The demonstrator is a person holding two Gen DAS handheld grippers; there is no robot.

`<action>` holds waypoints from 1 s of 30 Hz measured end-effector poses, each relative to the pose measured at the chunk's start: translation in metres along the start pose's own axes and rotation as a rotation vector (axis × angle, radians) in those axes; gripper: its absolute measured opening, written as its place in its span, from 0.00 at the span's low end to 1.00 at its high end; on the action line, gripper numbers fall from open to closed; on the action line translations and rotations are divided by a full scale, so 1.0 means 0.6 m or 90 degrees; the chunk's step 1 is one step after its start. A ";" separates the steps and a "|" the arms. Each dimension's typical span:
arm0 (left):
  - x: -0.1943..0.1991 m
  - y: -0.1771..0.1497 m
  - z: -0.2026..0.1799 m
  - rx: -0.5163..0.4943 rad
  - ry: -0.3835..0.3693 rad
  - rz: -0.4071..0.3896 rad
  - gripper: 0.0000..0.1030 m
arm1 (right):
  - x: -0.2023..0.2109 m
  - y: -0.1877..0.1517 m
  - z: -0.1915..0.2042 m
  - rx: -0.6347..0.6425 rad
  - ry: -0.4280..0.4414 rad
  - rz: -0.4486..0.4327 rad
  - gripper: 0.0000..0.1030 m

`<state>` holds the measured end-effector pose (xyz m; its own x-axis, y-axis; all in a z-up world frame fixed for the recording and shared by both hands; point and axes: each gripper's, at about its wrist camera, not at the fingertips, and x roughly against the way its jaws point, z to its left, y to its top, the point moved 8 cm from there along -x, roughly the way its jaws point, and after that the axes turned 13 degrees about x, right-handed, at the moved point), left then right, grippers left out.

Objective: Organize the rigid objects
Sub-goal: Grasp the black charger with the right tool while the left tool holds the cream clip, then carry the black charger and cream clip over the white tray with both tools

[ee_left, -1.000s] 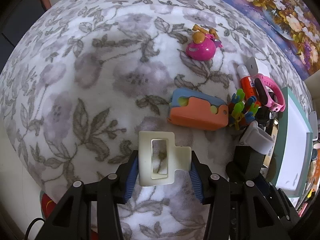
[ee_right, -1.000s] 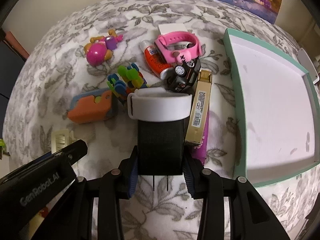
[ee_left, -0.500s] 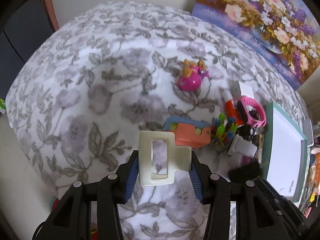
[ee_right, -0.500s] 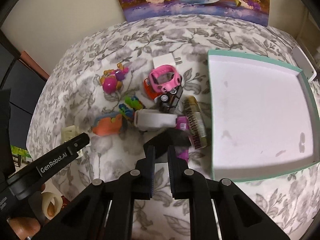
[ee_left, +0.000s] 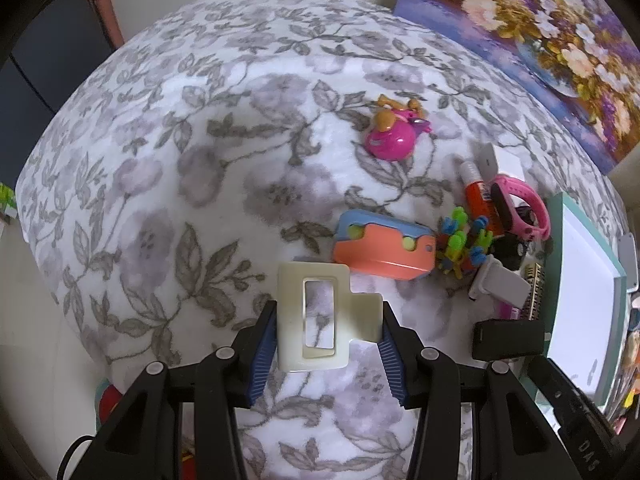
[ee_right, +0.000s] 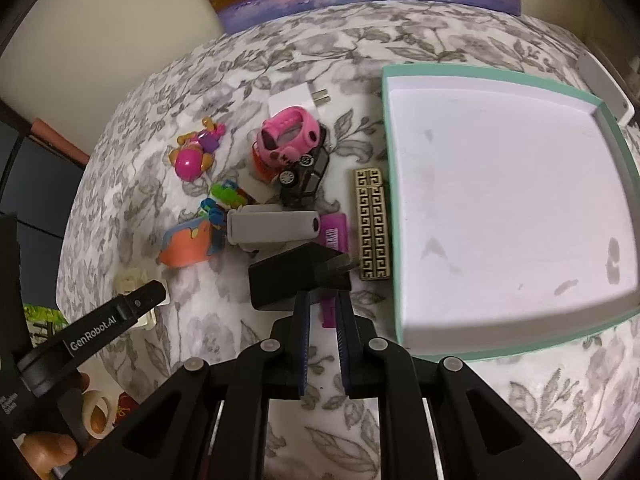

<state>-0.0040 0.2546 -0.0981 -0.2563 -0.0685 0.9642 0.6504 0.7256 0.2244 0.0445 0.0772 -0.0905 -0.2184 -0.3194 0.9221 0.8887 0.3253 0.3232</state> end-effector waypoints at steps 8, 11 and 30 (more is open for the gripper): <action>-0.003 0.001 0.008 0.017 -0.018 0.015 0.49 | 0.007 0.017 0.009 0.024 -0.005 -0.028 0.54; -0.006 0.001 0.008 0.019 -0.022 0.020 0.49 | 0.003 0.021 0.012 0.049 -0.029 -0.029 0.64; -0.023 0.002 0.002 0.017 -0.028 0.047 0.49 | -0.069 0.026 0.023 0.139 -0.157 0.018 0.77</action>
<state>-0.0005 0.2570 -0.1116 -0.2391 0.0157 0.9709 0.6499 0.7455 0.1480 0.0621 0.1080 -0.1209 -0.3091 -0.0907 0.9467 0.7946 0.5224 0.3094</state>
